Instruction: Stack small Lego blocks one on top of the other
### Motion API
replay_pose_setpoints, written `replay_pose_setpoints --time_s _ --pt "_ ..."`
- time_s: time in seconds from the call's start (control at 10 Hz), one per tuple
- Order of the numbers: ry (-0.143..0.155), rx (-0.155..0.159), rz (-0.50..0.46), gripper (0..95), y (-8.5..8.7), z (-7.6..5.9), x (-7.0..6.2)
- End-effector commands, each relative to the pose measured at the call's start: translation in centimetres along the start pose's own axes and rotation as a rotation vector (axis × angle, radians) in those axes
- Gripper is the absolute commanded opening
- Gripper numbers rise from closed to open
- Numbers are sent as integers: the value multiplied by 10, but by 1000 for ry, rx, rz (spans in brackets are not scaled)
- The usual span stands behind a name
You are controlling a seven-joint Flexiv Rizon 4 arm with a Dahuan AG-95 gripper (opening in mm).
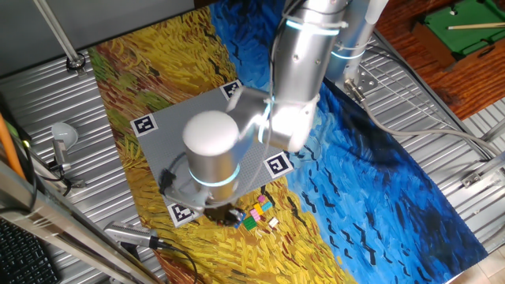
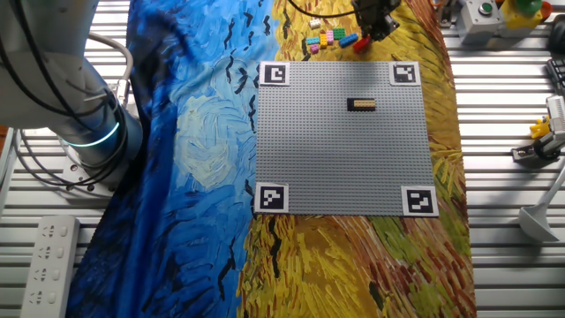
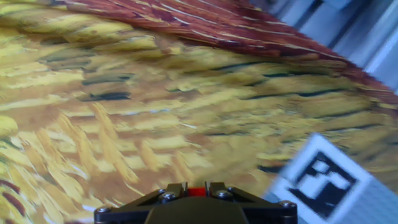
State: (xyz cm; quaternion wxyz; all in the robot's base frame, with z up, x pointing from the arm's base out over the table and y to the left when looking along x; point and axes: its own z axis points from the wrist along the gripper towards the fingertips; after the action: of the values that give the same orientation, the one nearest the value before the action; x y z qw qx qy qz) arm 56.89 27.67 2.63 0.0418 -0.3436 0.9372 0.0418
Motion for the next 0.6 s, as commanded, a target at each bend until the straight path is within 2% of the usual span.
replay_pose_setpoints --time_s 0.1,0.4,0.6 --pt "11 -6 -37 0 -15 -14 15" --pt "31 -6 -71 0 -36 -25 45" --pt "30 -12 -55 0 -39 -26 50"
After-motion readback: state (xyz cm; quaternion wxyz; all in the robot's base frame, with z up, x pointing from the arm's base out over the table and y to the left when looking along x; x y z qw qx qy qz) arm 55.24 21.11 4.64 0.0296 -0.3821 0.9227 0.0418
